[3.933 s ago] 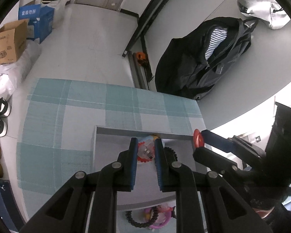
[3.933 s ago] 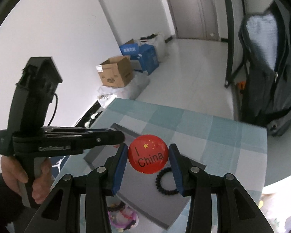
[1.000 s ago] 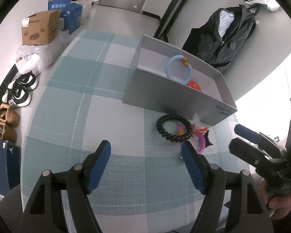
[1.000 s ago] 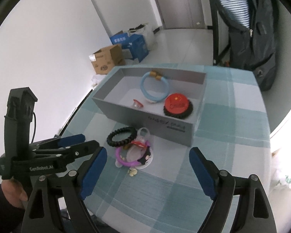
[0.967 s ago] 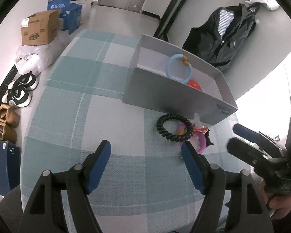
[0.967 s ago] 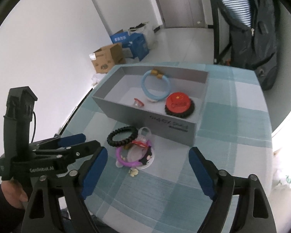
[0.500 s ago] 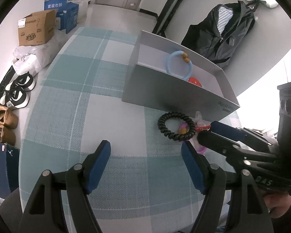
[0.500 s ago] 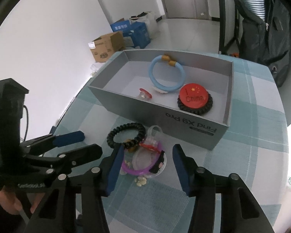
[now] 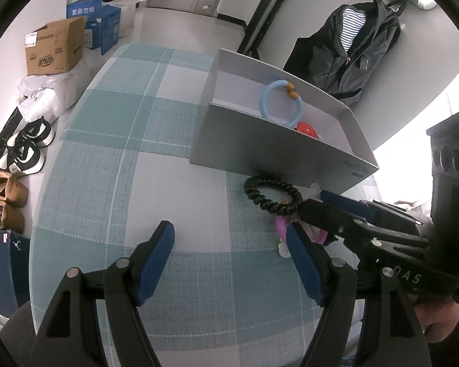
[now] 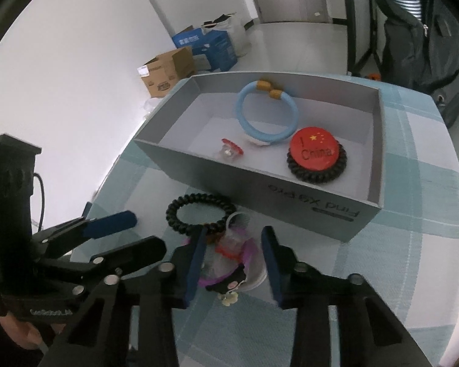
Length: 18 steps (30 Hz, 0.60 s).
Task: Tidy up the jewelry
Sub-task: 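Lower the right gripper onto the pink bangle and clear trinket, then grasp the clear trinket with the right gripper while the left grasps the black coiled bracelet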
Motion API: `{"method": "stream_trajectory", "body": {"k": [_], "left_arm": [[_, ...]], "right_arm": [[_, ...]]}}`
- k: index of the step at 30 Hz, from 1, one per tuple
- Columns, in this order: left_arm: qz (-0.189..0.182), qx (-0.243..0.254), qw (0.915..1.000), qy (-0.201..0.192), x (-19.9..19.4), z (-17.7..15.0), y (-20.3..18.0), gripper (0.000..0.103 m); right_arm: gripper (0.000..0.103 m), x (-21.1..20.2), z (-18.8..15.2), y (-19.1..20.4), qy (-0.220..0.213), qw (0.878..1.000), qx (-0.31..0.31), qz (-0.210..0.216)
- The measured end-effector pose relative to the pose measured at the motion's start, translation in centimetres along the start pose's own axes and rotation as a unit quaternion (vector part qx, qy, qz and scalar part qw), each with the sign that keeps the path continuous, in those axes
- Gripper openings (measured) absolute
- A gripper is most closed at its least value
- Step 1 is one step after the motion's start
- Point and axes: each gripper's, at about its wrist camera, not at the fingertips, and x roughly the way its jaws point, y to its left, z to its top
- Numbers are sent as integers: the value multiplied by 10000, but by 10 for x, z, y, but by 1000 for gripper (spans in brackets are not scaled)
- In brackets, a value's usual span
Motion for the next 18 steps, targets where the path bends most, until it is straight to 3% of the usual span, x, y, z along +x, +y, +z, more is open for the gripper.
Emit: {"method": "stream_trajectory", "body": {"k": [4, 18], "left_arm": [[-25, -44, 10000, -7, 0, 1, 3, 71], [-128, -233, 9996, 1, 2, 7, 3, 71]], "right_arm": [[24, -2, -2, -1, 42, 10000, 0, 69], [22, -24, -6, -14, -204, 9981, 281, 511]]}}
